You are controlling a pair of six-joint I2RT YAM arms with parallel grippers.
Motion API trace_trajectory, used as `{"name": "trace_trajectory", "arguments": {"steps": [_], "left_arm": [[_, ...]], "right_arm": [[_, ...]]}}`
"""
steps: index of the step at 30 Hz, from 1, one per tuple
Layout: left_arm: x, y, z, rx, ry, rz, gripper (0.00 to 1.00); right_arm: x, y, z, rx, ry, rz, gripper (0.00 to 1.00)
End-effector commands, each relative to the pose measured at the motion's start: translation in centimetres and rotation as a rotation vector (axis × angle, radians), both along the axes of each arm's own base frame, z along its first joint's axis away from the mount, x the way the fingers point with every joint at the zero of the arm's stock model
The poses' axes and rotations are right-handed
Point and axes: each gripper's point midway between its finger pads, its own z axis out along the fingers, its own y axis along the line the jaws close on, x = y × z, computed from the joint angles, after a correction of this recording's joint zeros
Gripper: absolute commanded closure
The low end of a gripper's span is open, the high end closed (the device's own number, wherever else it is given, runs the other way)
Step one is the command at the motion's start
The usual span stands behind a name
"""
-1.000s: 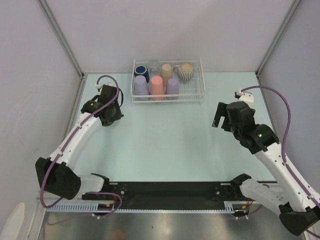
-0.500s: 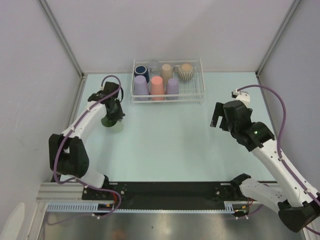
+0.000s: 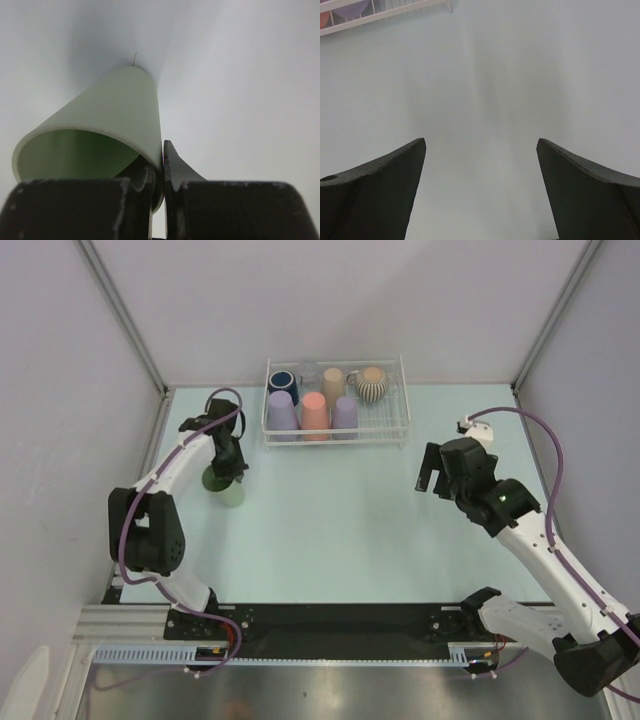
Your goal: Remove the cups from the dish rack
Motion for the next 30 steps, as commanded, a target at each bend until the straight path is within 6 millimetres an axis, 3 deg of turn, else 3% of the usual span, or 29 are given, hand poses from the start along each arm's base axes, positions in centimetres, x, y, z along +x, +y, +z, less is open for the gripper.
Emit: {"name": "trace_trajectory", "arguments": {"steps": [1,5,8,9,12,15,21,25,27,30], "left_arm": [[0.7,0.7,0.8,0.037,-0.012,-0.013,1.00],[0.8,0.6,0.3,0.031,-0.002,-0.018,1.00],[0.9,0.6,0.9,0.029,-0.026,-0.017,0.78],[0.9,0.6,1.6,0.026,-0.052,-0.015,0.62],[0.9,0.8,2.4,0.034,-0.085,-0.004,0.46],[0.9,0.7,3.5,0.023,-0.118,-0.001,0.39],[1.1,0.6,6.4,0.022,-0.202,0.009,0.37],[1.2,-0.2,10.6,0.001,-0.308,0.006,0.37],[1.1,-0.5,13.9,-0.011,-0.396,0.003,0.37],[-0.5,-1.8,17.6,-0.060,-0.518,-0.014,0.36]], "right_arm": [[0.4,0.2,0.0,0.023,-0.024,-0.015,0.01],[0.4,0.2,-0.1,0.019,-0.026,-0.014,0.01],[0.3,0.1,-0.2,0.016,-0.028,-0.013,0.01],[0.4,0.0,-0.2,0.013,-0.028,-0.014,0.01],[0.4,0.1,-0.2,0.014,-0.035,-0.008,0.01],[0.5,0.2,-0.1,0.010,-0.037,-0.004,0.01],[0.8,0.5,-0.1,0.021,-0.040,0.008,0.01],[1.0,0.7,0.8,0.023,-0.059,0.015,0.01],[1.1,0.7,1.1,0.022,-0.064,0.021,0.00],[1.8,1.5,1.7,0.041,-0.084,0.046,0.00]]}}
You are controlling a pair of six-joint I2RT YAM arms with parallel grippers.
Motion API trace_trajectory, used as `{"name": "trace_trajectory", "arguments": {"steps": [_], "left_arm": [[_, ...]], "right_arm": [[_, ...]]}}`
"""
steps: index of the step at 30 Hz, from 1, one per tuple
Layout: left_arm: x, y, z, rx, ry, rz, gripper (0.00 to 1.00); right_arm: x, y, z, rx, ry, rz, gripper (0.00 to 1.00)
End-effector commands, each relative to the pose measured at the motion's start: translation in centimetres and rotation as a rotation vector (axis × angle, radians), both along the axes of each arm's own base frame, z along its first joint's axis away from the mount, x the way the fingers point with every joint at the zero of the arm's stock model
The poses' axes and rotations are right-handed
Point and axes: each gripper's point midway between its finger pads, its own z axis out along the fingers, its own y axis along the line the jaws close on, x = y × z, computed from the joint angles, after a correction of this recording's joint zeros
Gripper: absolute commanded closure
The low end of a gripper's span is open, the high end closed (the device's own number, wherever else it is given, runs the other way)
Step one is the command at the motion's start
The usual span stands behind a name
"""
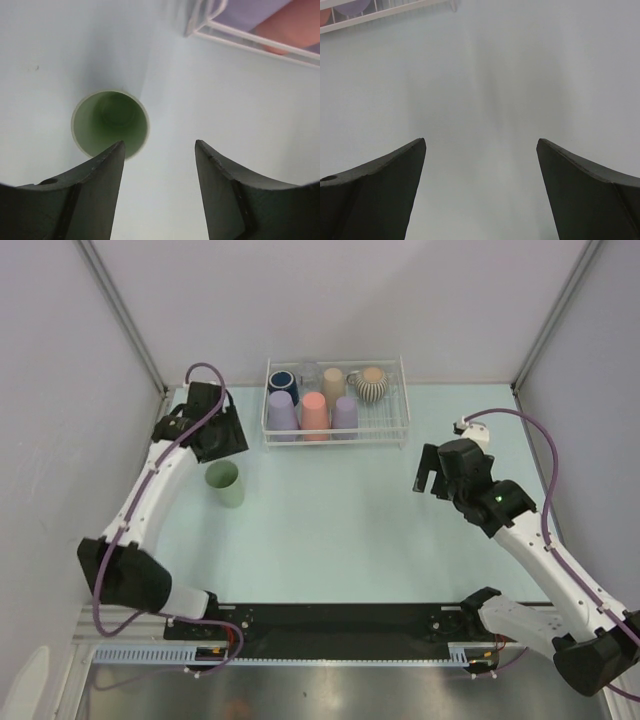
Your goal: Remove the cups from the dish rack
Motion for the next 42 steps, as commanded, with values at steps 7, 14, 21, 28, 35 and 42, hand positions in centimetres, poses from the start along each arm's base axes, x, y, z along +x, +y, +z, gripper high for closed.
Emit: {"name": "trace_trajectory", "arguments": {"steps": [7,14,21,28,35,42], "left_arm": [[-6.4,-3.1,9.2,-0.124,-0.448,-0.090,0.29],[-10.2,-2.8,5.9,-0.054,-0.395,-0.124,0.29],[-10.9,-4.0,5.5,-0.054,-0.388,-0.172,0.28],[-11.3,-4.2,4.9,-0.058,-0.372,-0.181,0.28],[-11.5,-4.0,4.4,-0.061,-0.363,-0.172,0.28],[-11.7,-3.8,4.1,-0.063,-0.360,-0.156,0.28]], "right_arm": [[5.9,4.7,2.5,0.095,-0.104,0.052,0.02],[14.6,10.3,2.5,0.041,-0.143,0.108,0.04],[21.7,16.3,2.8,-0.041,-0.148,0.181,0.00],[25.0,18.0,0.3,-0.042,-0.128,0.190,0.02],[26.9,19.0,-0.2,-0.022,-0.129,0.213,0.02],[28.2,19.3,-1.9,-0.007,-0.109,0.224,0.02]]}}
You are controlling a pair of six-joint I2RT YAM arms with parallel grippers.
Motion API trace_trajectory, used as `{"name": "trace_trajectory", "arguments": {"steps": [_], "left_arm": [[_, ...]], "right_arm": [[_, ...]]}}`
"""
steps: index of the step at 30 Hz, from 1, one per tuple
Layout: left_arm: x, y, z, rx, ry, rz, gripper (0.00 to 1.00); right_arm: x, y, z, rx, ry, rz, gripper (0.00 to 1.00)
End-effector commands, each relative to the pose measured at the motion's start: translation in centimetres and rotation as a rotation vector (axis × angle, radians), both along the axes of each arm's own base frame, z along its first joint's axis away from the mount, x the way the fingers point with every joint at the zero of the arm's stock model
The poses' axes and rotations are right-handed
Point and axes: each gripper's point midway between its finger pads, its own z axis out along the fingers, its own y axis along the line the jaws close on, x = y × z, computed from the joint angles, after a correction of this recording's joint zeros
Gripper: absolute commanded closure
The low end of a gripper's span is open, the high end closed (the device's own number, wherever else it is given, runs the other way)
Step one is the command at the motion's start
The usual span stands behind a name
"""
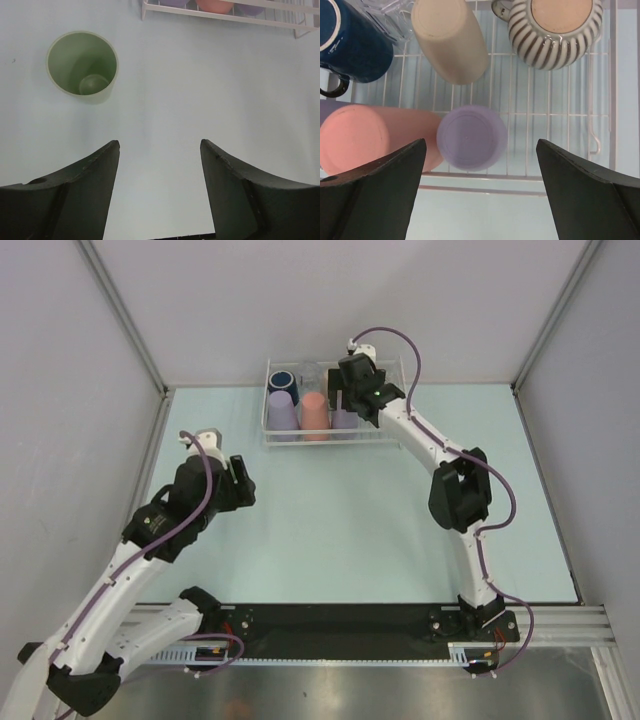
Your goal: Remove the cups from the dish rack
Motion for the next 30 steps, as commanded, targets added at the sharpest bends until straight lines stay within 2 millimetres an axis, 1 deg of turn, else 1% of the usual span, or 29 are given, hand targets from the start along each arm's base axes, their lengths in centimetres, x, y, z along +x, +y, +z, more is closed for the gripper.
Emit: {"name": "trace_trajectory", "arguments": {"steps": [1,3,10,14,16,17,21,23,25,26,27,30], "left_arm": [[-0.2,0.2,-0.1,-0.020,-0.008,0.030,0.28],[-0.4,0.2,-0.5,-0.026,0.001,0.033,0.28],[-0.6,0.4,-1.2,-0.030,0.015,0.043,0.28],[-0.7,0.4,-1.2,-0.028,0.016,0.044,0.28],[-0.7,0.4,-1.3,-0.025,0.019,0.042,0.28],[-0.6,0.4,-1.3,-0.026,0.017,0.043,0.28],[-0.6,0.3,-1.5,-0.022,0.024,0.040,0.28],[-0.5,0.3,-1.6,-0.021,0.025,0.040,0.28],[-0.4,0.1,-1.6,-0.024,0.025,0.038,0.28],[-0.4,0.2,-1.6,-0.023,0.025,0.037,0.28],[-0.4,0.1,-1.5,-0.025,0.024,0.036,0.28],[-0.2,0.1,-1.6,-0.022,0.023,0.034,0.28]], "right_arm": [[1.5,0.8,1.1,0.038,-0.031,0.021,0.02],[1.6,1.0,0.1,0.042,-0.013,0.024,0.02],[1.7,1.9,-1.7,0.043,0.010,0.030,0.04],[1.8,2.1,-2.3,0.042,0.017,0.035,0.07],[1.9,2.2,-2.1,0.048,0.011,0.036,0.12],[1.9,2.2,-2.1,0.049,0.010,0.037,0.16],[1.8,2.2,-2.0,0.047,0.010,0.039,0.48],[1.7,2.1,-2.1,0.047,0.015,0.039,0.51],[1.5,2.1,-2.4,0.043,0.021,0.041,0.70],[1.5,2.1,-2.3,0.042,0.020,0.042,0.83],[1.4,2.0,-2.5,0.040,0.025,0.039,1.00],[1.2,1.9,-2.5,0.036,0.028,0.037,1.00]]}}
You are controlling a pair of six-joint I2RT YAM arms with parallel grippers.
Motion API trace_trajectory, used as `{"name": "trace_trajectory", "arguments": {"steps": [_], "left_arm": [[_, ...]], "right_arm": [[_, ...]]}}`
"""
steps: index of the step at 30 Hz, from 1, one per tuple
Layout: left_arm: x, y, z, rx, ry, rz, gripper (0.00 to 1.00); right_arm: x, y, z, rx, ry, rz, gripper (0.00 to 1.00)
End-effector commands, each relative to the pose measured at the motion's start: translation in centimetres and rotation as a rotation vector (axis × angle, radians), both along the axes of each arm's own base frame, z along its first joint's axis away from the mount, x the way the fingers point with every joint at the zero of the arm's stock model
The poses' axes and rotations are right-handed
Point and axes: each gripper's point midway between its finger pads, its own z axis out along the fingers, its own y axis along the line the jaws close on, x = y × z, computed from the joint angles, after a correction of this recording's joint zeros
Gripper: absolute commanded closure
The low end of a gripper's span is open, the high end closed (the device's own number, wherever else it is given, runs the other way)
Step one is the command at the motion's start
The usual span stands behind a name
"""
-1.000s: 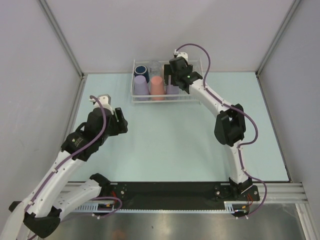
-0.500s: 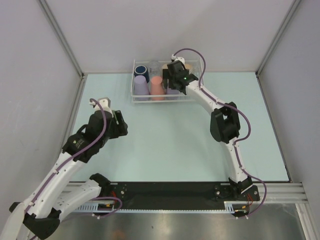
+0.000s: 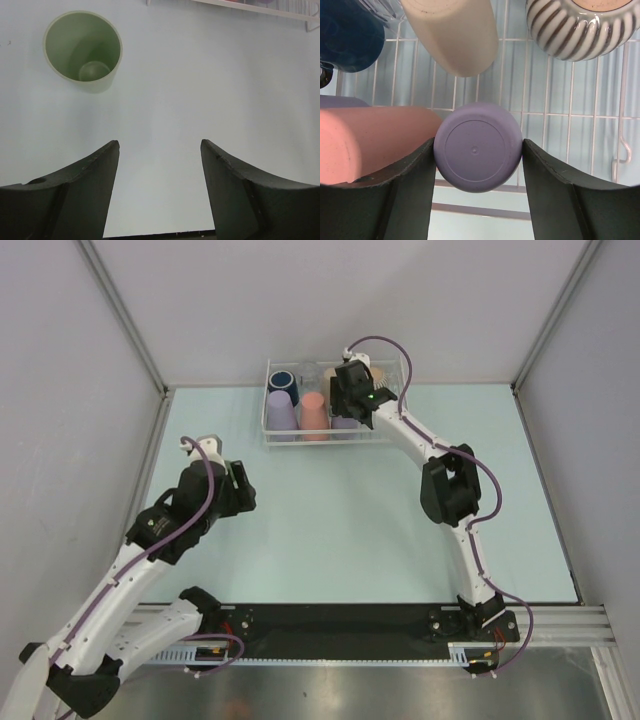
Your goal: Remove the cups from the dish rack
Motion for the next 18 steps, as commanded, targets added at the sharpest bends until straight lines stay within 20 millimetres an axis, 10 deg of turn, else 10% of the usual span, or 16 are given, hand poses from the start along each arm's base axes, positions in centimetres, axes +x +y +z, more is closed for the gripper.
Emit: {"name": "trace_trajectory", "arguments": {"steps": [1,9,18], "left_arm": [[0.4,-0.2,0.1,-0.008,-0.017,0.003,0.28],[0.5,-0.4,0.0,-0.007,-0.016,-0.002,0.28],[1.2,-1.4,0.4,-0.048,-0.030,-0.011,0.28]], "right_arm": [[0.0,0.3,1.5,0.016,-0.031,-0.002,1.00],[-0.2,0.2,4.2,0.020,-0.080,-0.012,1.00],[-1.1,-1.0,12.3,0.059,-0.185,-0.017,1.00]]}}
